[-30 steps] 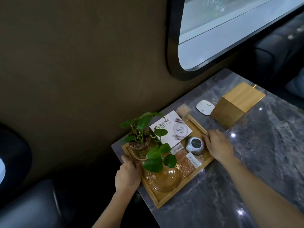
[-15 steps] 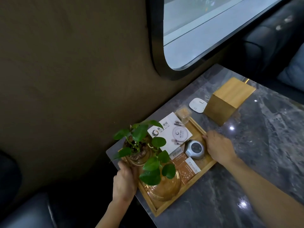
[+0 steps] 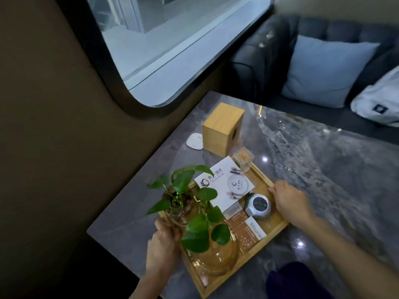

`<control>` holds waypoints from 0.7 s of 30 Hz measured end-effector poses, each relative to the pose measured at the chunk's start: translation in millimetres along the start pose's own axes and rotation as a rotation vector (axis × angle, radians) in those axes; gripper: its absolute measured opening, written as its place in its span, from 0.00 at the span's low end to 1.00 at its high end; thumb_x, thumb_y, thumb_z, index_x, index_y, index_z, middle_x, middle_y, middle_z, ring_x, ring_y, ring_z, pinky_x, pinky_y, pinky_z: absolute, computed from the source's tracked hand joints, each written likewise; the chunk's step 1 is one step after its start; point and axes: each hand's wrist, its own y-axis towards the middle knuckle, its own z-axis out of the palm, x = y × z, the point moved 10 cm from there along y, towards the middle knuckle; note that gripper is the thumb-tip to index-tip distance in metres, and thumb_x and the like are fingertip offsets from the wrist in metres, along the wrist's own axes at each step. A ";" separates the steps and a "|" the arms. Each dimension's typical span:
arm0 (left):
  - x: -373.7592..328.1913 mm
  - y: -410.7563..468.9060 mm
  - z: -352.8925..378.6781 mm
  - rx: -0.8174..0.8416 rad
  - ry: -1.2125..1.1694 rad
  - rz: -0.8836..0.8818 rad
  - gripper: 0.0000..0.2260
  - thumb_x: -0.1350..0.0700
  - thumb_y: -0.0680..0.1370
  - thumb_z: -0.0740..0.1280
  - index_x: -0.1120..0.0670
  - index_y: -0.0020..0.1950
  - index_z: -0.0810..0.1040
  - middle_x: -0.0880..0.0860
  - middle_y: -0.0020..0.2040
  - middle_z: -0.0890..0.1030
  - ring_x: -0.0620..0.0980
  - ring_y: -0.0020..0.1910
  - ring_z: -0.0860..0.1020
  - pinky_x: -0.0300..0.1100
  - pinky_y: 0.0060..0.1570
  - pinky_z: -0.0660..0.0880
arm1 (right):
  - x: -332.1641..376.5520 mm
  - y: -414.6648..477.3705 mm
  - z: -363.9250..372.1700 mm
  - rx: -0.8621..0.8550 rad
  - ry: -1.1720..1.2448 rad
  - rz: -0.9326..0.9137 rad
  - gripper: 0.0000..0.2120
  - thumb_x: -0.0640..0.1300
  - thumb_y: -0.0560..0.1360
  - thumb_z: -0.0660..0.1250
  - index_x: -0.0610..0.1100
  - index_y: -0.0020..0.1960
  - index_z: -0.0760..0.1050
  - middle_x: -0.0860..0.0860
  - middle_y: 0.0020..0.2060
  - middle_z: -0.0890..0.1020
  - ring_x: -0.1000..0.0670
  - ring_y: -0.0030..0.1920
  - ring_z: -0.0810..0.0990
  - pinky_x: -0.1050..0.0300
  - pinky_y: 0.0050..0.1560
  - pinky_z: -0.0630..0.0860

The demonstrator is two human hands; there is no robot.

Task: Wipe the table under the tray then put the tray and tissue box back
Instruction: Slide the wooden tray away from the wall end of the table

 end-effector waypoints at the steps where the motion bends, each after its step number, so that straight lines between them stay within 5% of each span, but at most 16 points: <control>1: -11.0 0.9 7.2 0.017 0.001 0.025 0.09 0.57 0.78 0.58 0.58 0.45 0.59 0.66 0.47 0.80 0.68 0.48 0.78 0.54 0.45 0.72 | -16.4 -5.8 -1.5 -0.001 0.018 0.050 0.20 0.53 0.79 0.48 0.39 0.45 0.71 0.41 0.41 0.80 0.40 0.38 0.80 0.49 0.34 0.73; 5: -59.5 7.4 38.4 0.097 0.095 0.154 0.06 0.57 0.78 0.56 0.59 0.50 0.62 0.65 0.52 0.79 0.67 0.52 0.78 0.54 0.49 0.73 | -73.8 -28.8 -2.8 0.086 0.018 0.218 0.14 0.50 0.80 0.50 0.42 0.50 0.70 0.43 0.50 0.80 0.42 0.47 0.79 0.51 0.44 0.72; 9: -109.1 18.8 73.7 0.156 0.278 0.279 0.14 0.60 0.80 0.53 0.64 0.63 0.63 0.64 0.58 0.77 0.64 0.56 0.77 0.54 0.55 0.72 | -124.1 -50.6 -8.9 0.085 0.022 0.351 0.15 0.49 0.80 0.50 0.42 0.51 0.71 0.42 0.51 0.81 0.41 0.49 0.79 0.49 0.48 0.73; 13: -145.1 29.3 100.8 0.205 0.222 0.322 0.11 0.55 0.80 0.55 0.62 0.56 0.65 0.65 0.53 0.80 0.65 0.53 0.78 0.53 0.49 0.73 | -163.8 -71.2 -7.4 0.103 0.057 0.473 0.15 0.49 0.80 0.49 0.41 0.51 0.70 0.41 0.53 0.79 0.40 0.52 0.77 0.48 0.47 0.70; 21: -190.8 37.2 135.1 0.239 0.330 0.450 0.13 0.58 0.79 0.56 0.65 0.59 0.65 0.66 0.55 0.79 0.66 0.54 0.77 0.54 0.50 0.73 | -199.8 -93.9 -2.2 0.110 0.022 0.588 0.15 0.49 0.80 0.48 0.41 0.56 0.68 0.41 0.52 0.81 0.39 0.50 0.80 0.47 0.46 0.75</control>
